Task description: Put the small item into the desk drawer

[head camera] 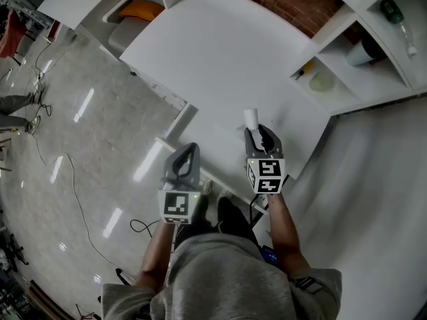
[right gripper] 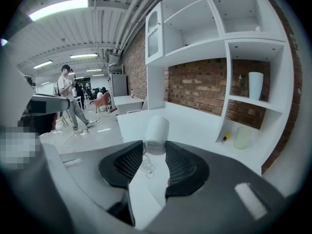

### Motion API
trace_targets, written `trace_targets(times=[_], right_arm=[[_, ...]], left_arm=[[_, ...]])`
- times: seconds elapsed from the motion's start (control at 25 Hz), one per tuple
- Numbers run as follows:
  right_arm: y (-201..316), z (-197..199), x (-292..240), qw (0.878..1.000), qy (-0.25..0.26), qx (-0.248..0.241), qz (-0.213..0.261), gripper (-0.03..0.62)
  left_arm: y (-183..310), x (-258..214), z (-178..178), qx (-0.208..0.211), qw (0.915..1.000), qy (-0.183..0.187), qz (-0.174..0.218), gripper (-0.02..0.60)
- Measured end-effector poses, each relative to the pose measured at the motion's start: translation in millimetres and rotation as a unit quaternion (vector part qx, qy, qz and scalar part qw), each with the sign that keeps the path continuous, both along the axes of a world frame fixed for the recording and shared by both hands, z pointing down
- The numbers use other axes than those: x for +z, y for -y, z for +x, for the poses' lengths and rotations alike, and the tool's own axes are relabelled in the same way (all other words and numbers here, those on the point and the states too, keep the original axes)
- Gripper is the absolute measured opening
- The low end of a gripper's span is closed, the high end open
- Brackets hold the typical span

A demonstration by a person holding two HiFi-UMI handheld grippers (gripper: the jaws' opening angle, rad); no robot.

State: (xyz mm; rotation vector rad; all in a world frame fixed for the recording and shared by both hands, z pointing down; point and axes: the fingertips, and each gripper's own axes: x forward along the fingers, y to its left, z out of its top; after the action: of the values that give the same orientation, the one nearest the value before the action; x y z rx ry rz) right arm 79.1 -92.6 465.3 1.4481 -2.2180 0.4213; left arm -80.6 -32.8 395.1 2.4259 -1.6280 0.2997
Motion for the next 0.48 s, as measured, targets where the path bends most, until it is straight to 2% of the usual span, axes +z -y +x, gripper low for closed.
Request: trace_targets(times=[0.48], right_arm=[[-12.7,-60.9,11.5,0.997,0.013,-0.071,-0.013,0.15]], left_arm=[[-10.0,11.3,-33.6,-0.044,0.999,0.002,-0.01,0.012]])
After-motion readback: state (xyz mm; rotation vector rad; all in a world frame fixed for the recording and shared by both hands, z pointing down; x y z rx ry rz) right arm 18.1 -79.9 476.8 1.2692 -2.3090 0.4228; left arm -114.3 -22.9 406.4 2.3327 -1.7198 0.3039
